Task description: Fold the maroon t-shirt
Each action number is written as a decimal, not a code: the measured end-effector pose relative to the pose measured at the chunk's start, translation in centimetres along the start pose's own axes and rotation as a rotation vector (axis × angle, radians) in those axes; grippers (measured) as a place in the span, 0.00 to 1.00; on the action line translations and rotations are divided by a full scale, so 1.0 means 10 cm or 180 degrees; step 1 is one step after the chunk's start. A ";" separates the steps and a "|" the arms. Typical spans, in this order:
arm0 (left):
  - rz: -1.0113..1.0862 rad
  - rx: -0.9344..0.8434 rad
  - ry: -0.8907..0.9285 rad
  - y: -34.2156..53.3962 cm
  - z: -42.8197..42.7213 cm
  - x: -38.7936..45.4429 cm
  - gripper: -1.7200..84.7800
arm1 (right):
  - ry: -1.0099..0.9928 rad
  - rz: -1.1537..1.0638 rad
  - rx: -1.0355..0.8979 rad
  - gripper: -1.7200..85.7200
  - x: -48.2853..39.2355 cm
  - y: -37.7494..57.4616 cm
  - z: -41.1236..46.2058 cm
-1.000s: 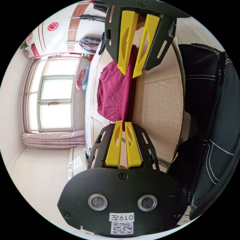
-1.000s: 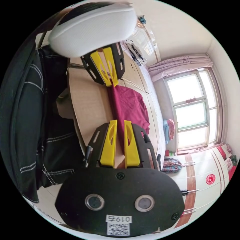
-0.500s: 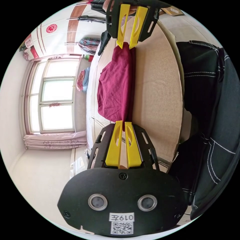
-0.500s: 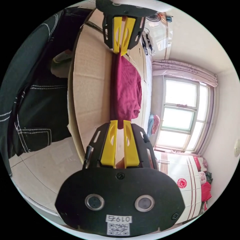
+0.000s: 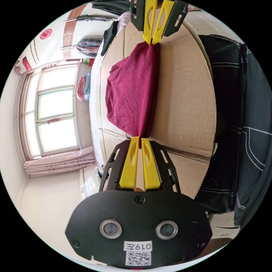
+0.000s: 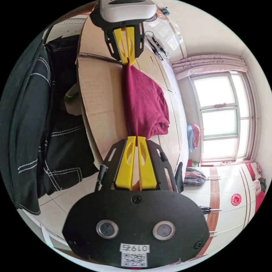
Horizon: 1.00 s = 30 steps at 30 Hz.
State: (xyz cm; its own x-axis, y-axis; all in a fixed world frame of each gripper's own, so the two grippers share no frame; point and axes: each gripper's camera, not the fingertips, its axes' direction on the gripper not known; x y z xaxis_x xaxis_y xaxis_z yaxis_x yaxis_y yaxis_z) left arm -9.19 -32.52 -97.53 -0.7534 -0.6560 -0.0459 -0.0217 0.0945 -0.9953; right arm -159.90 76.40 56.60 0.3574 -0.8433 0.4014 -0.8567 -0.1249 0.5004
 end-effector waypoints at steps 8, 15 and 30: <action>-0.0205 0.0229 -0.0079 0.16 -0.08 0.03 0.03 | -0.0309 0.0067 0.0137 0.10 0.64 -0.98 -0.85; -0.0588 0.0512 0.0419 0.59 -0.25 -0.24 0.03 | -0.0953 0.0752 0.0526 0.09 1.88 -1.44 -1.54; -0.0988 0.2031 0.0762 0.10 -0.99 -0.52 0.07 | -0.2206 0.1929 0.0792 0.06 5.55 -2.94 -1.23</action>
State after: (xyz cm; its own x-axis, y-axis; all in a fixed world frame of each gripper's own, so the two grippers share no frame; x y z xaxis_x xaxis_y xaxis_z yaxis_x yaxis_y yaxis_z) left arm -11.83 -21.62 -97.47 -0.8987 -0.3941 0.1924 0.0741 -0.5689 -0.8191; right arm -110.33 39.70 73.56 -0.4049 -0.9132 -0.0451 -0.9069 0.3949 0.1468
